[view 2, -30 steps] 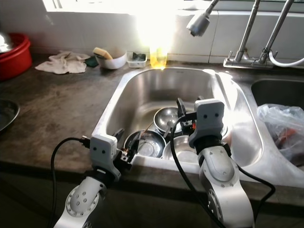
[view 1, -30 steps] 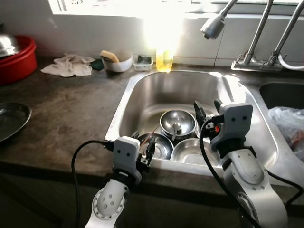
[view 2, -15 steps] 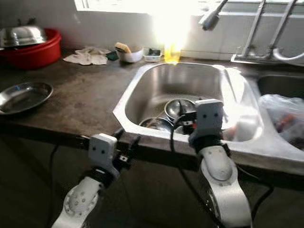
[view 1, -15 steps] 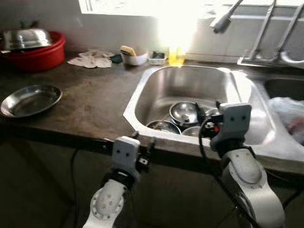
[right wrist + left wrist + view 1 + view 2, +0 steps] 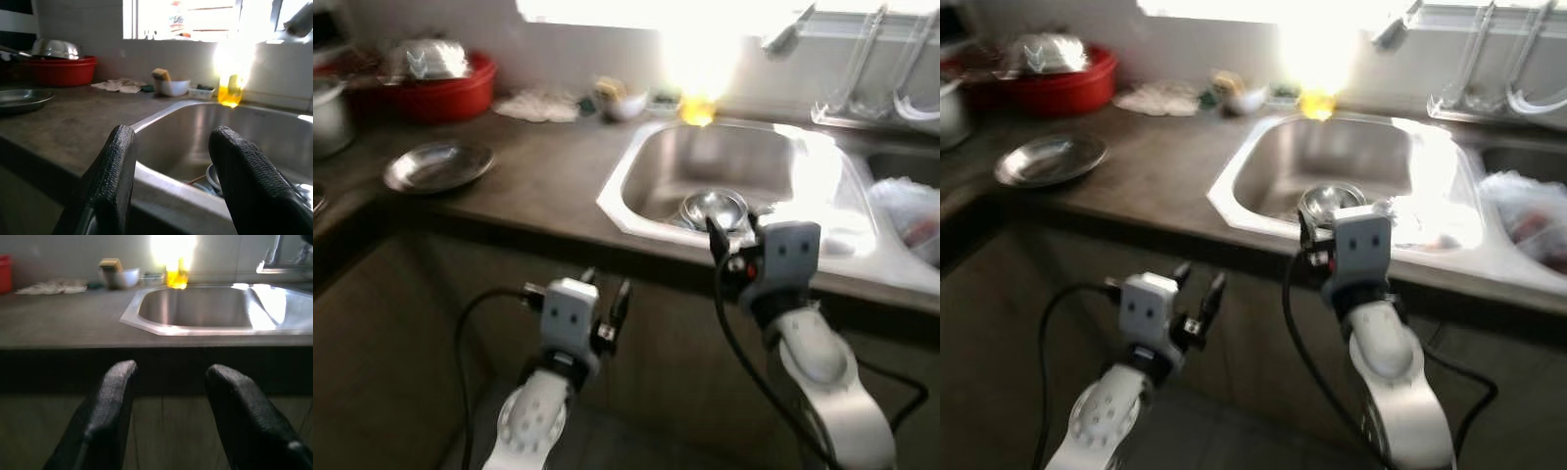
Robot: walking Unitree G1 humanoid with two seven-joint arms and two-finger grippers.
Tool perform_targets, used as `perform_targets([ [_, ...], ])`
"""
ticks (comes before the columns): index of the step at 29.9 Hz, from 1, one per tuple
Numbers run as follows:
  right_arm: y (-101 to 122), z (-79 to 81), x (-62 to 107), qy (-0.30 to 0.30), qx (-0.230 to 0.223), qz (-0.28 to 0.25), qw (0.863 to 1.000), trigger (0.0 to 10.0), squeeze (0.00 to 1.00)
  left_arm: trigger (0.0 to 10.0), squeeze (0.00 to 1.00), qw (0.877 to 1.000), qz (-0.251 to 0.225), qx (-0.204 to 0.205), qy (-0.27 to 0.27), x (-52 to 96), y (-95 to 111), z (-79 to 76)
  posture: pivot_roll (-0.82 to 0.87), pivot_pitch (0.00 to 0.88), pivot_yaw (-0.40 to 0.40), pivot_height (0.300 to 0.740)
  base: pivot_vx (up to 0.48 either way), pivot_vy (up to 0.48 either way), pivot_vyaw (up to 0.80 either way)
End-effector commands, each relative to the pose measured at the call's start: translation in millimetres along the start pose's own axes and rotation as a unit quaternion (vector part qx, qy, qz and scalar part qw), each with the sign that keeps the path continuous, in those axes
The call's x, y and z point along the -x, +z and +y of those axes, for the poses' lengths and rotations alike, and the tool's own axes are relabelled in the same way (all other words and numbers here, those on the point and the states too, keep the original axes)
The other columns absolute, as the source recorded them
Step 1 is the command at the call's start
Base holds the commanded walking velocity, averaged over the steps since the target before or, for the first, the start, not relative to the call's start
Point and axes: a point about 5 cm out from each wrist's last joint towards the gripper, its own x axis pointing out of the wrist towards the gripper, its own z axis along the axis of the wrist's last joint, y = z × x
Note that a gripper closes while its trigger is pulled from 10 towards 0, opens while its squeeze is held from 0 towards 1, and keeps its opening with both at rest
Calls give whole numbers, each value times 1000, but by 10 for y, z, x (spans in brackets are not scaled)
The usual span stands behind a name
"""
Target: Kitchen organization
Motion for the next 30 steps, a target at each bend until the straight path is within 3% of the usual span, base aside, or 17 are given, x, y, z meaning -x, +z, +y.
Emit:
perform_targets([
  [1,-9,-14,9,-1,0,3,1000,10000,0,10000,0,1000,-2,2,-4,-9,17,-20,67,80,1,740,0,0,800],
  [16,-12,-11,2,1,2,2,1000,10000,0,10000,0,1000,-2,-3,-3,-13,16,-17,68,67,2,740,0,0,800],
  [25,-6,-16,-18,3,6,-1,1000,10000,0,10000,0,1000,-5,-7,-3,-18,20,-14,68,61,-1,740,399,0,776],
  [30,-8,-24,-28,-1,3,-1,1000,10000,0,10000,0,1000,-4,-7,-2,-18,21,-13,69,67,-1,740,452,0,0],
])
